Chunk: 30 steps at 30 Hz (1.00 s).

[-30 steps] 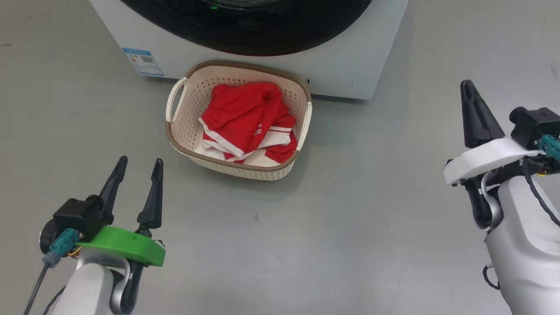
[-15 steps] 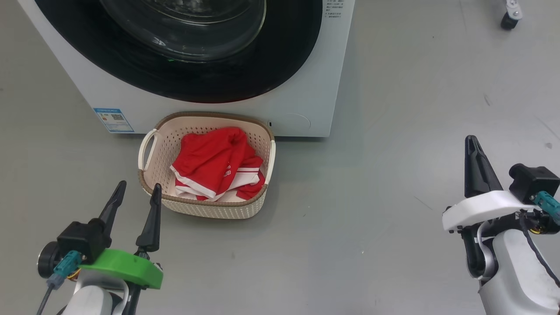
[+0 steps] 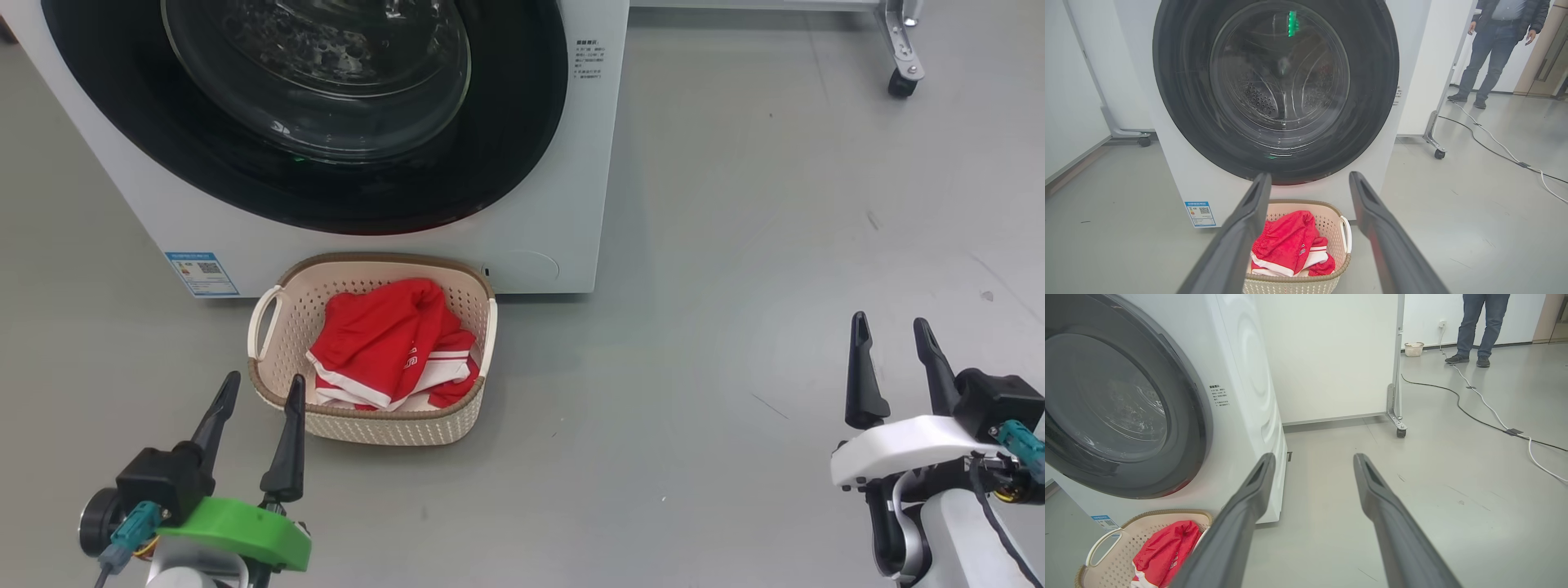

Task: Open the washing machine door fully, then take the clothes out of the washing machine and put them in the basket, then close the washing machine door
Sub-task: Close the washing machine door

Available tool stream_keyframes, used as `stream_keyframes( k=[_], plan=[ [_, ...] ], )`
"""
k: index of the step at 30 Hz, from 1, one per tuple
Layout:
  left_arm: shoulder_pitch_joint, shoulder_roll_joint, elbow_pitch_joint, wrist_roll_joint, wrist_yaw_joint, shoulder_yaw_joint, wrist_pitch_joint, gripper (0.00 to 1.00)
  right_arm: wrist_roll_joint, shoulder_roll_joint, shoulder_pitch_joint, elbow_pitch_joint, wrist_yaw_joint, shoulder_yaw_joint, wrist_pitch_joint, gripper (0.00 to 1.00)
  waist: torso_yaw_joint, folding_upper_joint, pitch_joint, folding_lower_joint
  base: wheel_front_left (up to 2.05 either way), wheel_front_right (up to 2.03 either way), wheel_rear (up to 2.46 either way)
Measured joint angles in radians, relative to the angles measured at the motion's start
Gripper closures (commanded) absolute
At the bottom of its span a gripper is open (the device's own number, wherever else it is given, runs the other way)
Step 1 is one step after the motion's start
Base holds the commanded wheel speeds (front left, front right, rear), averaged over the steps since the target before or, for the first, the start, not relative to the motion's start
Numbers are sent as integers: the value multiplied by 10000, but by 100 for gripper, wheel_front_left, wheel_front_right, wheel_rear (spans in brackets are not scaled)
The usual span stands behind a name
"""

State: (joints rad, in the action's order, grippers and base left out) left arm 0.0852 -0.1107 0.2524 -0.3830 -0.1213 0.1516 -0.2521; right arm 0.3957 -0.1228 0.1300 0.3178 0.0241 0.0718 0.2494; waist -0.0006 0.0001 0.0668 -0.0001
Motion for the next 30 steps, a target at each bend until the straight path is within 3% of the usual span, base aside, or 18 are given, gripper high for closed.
stream_keyframes(
  k=[30],
  plan=[
    [-344, 29, 153, 61, 0, 238, 0, 0, -318, 219, -833, -953, 92, -127, 0, 0, 72, 0, -109, 0, 0, 0, 0]
  ],
)
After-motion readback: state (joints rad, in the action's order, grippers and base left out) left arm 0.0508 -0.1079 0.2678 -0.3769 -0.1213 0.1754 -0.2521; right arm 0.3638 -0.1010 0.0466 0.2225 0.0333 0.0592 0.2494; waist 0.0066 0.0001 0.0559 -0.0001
